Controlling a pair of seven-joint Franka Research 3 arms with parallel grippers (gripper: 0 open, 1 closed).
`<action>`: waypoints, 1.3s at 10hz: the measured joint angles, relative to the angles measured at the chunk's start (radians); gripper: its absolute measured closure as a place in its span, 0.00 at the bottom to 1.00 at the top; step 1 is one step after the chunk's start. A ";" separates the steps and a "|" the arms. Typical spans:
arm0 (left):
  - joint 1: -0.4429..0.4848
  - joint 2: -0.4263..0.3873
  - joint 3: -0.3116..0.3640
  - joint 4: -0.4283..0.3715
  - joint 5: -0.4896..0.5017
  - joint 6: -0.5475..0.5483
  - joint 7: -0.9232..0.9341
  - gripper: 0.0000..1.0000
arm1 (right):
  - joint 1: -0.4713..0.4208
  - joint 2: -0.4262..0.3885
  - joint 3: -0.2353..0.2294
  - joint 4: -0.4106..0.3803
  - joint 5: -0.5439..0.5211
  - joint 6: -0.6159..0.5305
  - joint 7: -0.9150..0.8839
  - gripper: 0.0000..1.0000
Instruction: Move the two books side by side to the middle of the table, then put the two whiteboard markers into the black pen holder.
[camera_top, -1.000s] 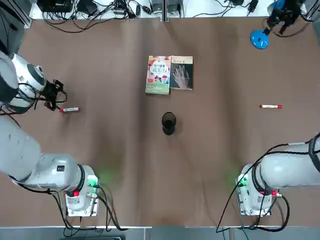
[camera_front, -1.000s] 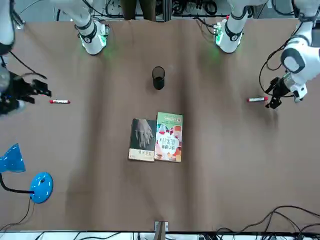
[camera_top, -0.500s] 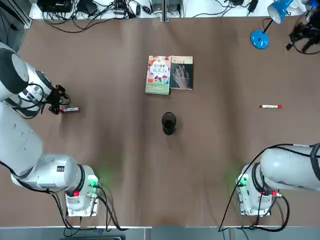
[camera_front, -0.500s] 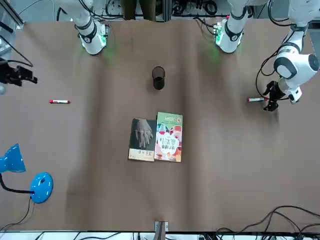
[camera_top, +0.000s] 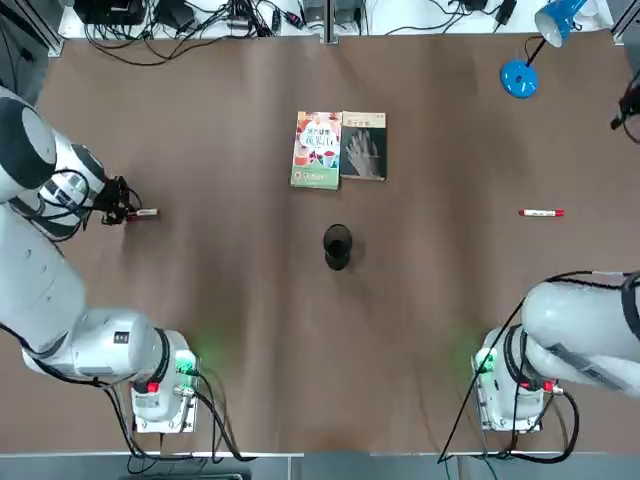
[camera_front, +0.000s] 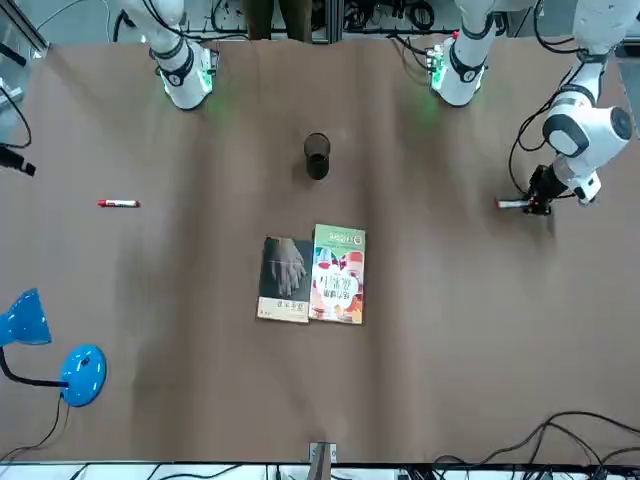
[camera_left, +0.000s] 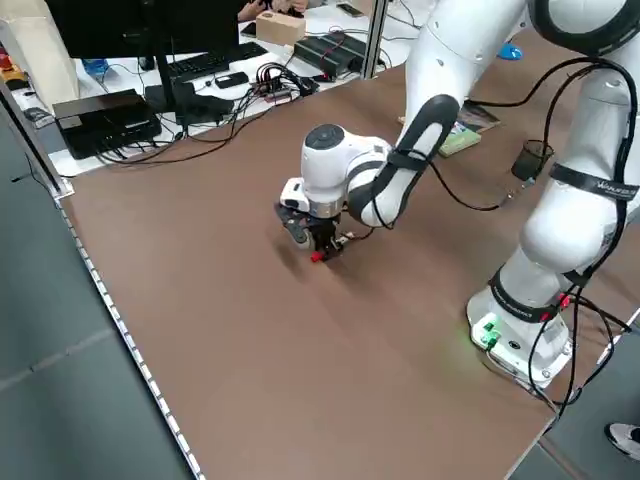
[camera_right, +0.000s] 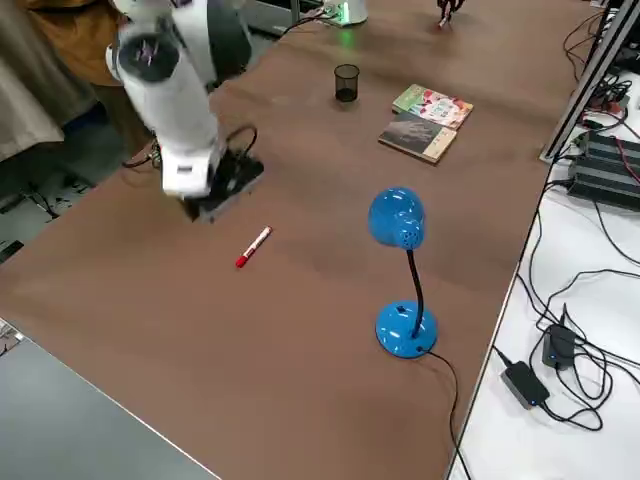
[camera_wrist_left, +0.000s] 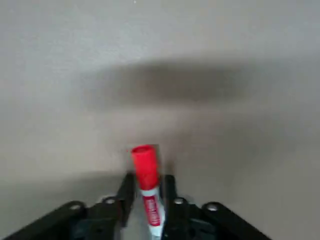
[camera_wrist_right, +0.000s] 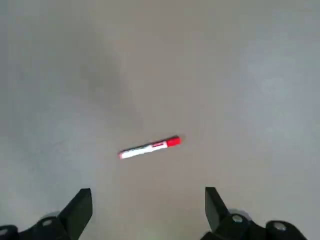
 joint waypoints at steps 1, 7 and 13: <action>-0.002 -0.007 -0.019 0.005 0.000 0.001 -0.011 0.83 | -0.020 0.054 0.001 -0.014 0.010 0.072 0.010 0.00; -0.024 -0.167 -0.218 0.028 -0.001 0.003 -0.162 0.83 | -0.130 0.144 0.002 -0.161 0.304 0.275 0.040 0.00; -0.033 -0.233 -0.459 0.151 0.012 -0.142 -0.281 0.83 | 0.010 0.213 0.027 -0.221 0.328 0.310 0.030 0.00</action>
